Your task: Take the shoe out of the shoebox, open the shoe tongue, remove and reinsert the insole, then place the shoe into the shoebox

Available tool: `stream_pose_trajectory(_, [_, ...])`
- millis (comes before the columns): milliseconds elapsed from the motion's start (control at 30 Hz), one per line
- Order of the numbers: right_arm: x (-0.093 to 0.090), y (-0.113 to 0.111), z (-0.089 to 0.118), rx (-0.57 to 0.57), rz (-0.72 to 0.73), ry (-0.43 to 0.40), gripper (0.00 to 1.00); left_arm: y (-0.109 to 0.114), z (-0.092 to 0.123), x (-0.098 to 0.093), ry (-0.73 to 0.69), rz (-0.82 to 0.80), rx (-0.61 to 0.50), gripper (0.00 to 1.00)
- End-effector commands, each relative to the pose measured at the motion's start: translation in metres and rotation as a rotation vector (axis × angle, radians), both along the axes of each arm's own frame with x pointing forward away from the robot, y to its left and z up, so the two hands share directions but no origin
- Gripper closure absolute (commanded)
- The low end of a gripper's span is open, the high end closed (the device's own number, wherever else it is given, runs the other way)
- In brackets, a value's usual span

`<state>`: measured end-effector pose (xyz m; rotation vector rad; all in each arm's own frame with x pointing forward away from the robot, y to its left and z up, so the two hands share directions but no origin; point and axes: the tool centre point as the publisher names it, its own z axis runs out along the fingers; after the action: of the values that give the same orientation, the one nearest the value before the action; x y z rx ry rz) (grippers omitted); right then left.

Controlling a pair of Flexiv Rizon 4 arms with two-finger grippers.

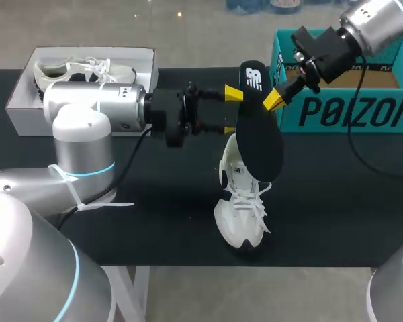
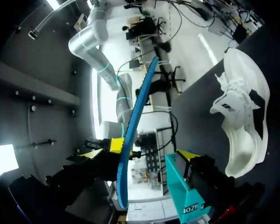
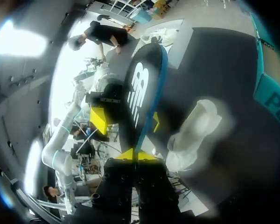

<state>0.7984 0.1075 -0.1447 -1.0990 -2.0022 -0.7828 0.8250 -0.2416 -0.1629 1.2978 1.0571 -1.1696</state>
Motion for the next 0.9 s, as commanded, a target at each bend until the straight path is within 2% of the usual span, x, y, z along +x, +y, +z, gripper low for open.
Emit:
stream_pose_trajectory(33, [0.012,0.007,-0.003,-0.019,0.043,0.029,1.00,0.003,0.000,-0.004,0.000,0.009,0.006,0.00])
stream_pose_trajectory(533, [0.017,0.021,-0.003,-0.004,0.045,0.044,1.00,0.003,-0.006,-0.002,-0.017,0.010,0.025,0.00])
stream_pose_trajectory(633, [0.017,0.022,-0.003,-0.004,0.043,0.046,1.00,0.003,-0.006,-0.001,-0.021,0.011,0.024,0.22])
stream_pose_trajectory(667, [0.017,0.023,-0.003,-0.004,0.043,0.047,1.00,0.004,-0.006,-0.001,-0.022,0.011,0.024,0.38])
stream_pose_trajectory(700, [0.017,0.023,-0.003,-0.004,0.042,0.048,1.00,0.004,-0.006,-0.001,-0.023,0.011,0.024,0.47])
stream_pose_trajectory(800, [0.018,0.024,-0.004,-0.004,0.041,0.051,1.00,0.004,-0.007,-0.001,-0.027,0.010,0.023,0.60])
stream_pose_trajectory(900, [0.018,0.027,-0.003,-0.003,0.043,0.052,1.00,0.004,-0.008,-0.002,-0.029,0.009,0.023,0.67])
